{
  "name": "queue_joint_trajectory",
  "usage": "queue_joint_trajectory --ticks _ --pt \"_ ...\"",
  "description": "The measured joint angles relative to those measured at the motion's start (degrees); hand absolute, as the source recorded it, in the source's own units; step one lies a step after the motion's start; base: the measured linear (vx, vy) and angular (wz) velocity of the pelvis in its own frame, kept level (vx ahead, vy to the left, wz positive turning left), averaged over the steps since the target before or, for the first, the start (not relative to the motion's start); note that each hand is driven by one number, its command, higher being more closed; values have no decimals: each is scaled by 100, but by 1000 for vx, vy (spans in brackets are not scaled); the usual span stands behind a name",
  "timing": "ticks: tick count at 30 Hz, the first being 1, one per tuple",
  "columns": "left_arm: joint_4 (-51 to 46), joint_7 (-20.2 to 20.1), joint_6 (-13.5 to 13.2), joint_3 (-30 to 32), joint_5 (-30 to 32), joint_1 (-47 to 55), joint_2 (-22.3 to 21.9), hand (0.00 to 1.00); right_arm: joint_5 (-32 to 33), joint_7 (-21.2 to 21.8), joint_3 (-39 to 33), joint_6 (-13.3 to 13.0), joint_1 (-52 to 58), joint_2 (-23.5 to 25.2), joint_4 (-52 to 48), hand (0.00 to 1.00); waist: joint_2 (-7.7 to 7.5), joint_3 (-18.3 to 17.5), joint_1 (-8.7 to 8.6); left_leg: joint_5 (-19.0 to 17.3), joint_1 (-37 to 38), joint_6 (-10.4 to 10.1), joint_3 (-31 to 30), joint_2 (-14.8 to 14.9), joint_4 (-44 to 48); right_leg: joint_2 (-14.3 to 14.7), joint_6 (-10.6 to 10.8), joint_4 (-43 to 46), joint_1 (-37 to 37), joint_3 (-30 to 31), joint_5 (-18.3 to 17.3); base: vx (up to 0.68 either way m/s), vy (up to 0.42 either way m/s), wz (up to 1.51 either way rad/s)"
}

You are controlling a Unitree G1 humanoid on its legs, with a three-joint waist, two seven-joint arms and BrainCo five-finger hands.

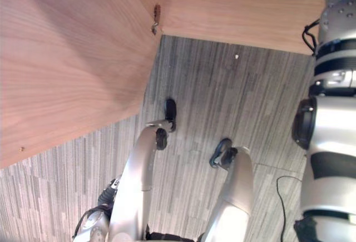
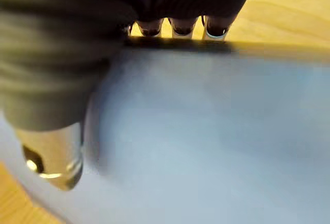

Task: Walk over to the cabinet, pick up the folder, carry it to the office cabinet, place the folder inside the office cabinet, then close the office cabinet door

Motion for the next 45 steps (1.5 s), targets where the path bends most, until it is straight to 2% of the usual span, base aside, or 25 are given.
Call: queue_joint_trajectory --ticks 7,12,16,20,22,25,26,31,34,38,41,45 --pt "-2 -3 -2 -38 -32 64 46 0 -103 153 -66 -3 42 -9 -58 0 4 -10 -6 103 103 -18 -2 -5 -160 3 -65 -74 73 -61 41 36 -60 2" --pt "6 -31 -1 -83 -31 141 117 0 -482 360 60 225 252 -16 -29 0 9 -39 -5 292 510 -97 13 -16 -697 9 -167 -419 424 -216 148 48 -75 7" --pt "0 -68 -6 -95 -32 193 222 0 -818 597 674 575 273 -164 172 0 5 -105 -22 653 928 -8 240 72 -1408 68 -220 -899 707 -329 358 50 -69 4" --pt "-2 -143 -11 -98 -33 235 326 0 -1563 851 1192 963 274 -242 497 0 4 -129 -106 858 1319 -8 286 68 -1959 129 -230 -1324 1075 -488 512 43 -41 4" --pt "-98 -293 -22 -97 -37 240 361 0 -1966 1018 1609 1184 323 -286 700 0 8 -138 -188 1083 1692 4 405 75 -2538 150 -237 -1674 1377 -637 634 26 -28 16" --pt "-211 -405 -45 -123 -39 240 369 0 -2122 1169 1974 1280 617 -284 849 0 11 -182 -238 1376 2227 30 664 90 -3276 156 -241 -2032 1769 -811 726 50 -42 21" --pt "-217 -445 -51 -158 -39 240 368 0 -2120 1188 2016 1294 853 -245 873 0 12 -215 -237 1552 2457 -2 680 60 -3574 175 -239 -2191 1961 -888 755 66 -56 15" --pt "-145 -481 -51 -218 -29 248 365 0 -2074 1220 1999 1295 1758 86 904 0 5 -366 -297 1975 3400 -118 658 -26 -4724 322 -214 -2763 2694 -1110 847 67 -143 6" --pt "-20 -560 -49 -229 84 247 342 0 -2030 1272 1852 1291 2273 394 906 0 -9 -475 -368 2174 3950 -161 653 -57 -5299 407 -196 -3053 3125 -1216 877 83 -183 0" --pt "297 -622 -58 -195 310 241 322 0 -2031 1372 531 1254 3046 1069 903 0 -58 -691 -467 2213 4532 -204 703 -68 -5529 497 -188 -3455 3803 -1316 881 97 -176 3" --pt "571 -700 -63 -89 515 238 318 0 -2140 1435 -396 1234 3509 1468 869 0 -74 -829 -466 2164 4863 -267 783 -1 -5529 605 -149 -3704 4224 -1329 917 71 -169 -5" --pt "893 -716 -62 -4 619 257 319 0 -2376 1548 -1224 1230 4171 1927 789 0 -86 -1080 -459 2044 5185 -355 908 108 -5531 769 -153 -4004 4590 -1246 1013 33 -113 -19"
